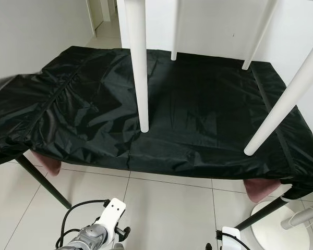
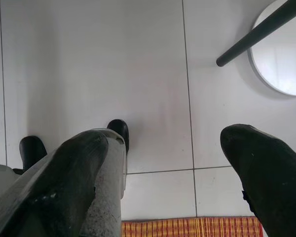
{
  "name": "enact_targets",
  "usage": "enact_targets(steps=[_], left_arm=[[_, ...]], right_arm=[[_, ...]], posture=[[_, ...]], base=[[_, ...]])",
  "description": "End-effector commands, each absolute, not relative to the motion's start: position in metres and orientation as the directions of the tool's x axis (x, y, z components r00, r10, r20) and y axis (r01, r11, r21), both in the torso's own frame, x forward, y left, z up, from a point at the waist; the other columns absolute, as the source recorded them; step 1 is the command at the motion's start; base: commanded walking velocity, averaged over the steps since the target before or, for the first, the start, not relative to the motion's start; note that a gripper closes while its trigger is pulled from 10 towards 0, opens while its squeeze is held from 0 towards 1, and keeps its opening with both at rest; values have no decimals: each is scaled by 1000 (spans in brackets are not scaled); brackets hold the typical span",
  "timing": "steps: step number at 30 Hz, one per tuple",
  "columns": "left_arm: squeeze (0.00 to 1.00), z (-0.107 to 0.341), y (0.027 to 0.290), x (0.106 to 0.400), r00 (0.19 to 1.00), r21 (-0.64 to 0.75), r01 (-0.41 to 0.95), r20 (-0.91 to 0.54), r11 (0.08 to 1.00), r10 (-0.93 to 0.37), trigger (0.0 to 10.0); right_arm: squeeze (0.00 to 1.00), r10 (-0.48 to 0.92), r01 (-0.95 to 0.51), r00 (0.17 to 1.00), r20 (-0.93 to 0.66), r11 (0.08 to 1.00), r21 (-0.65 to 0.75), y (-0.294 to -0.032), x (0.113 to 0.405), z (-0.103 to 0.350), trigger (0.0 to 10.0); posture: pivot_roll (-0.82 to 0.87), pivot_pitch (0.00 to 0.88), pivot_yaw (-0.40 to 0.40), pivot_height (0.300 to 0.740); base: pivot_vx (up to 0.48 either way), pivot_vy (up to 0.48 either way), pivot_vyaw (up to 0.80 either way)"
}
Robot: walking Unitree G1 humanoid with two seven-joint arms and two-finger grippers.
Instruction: Building children table
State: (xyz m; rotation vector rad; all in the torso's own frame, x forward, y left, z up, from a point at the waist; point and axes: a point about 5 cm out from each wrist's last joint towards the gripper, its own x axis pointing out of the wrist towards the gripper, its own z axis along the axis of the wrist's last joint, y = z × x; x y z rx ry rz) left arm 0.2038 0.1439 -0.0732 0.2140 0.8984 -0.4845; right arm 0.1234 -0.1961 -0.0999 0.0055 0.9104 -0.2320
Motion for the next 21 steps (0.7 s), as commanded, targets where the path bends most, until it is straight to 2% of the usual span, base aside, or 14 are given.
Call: enact_targets(steps=[1,4,8,21], left_arm=[[0,-76,147,200,530,1,452,-805,892,-267,10000],[0,-77,149,199,538,-1,402,-809,916,-237,10000],[0,-77,146,199,536,-14,403,-807,915,-248,10000],[0,-77,149,198,535,-6,418,-807,909,-251,10000]], right_arm=[[0,-170,190,540,-824,979,-77,-189,110,-106,10000],[0,-148,129,533,-833,987,-92,-186,110,-107,10000],[0,-140,87,539,-831,990,-111,-186,111,-107,10000],[0,-129,87,578,-806,991,-97,-197,122,-101,10000]], posture=[[18,0,6,740],[29,0,-7,740],[36,0,-19,740],[59,0,-42,740]], base=[[0,0,0],[0,0,0],[0,0,0],[0,0,0]])
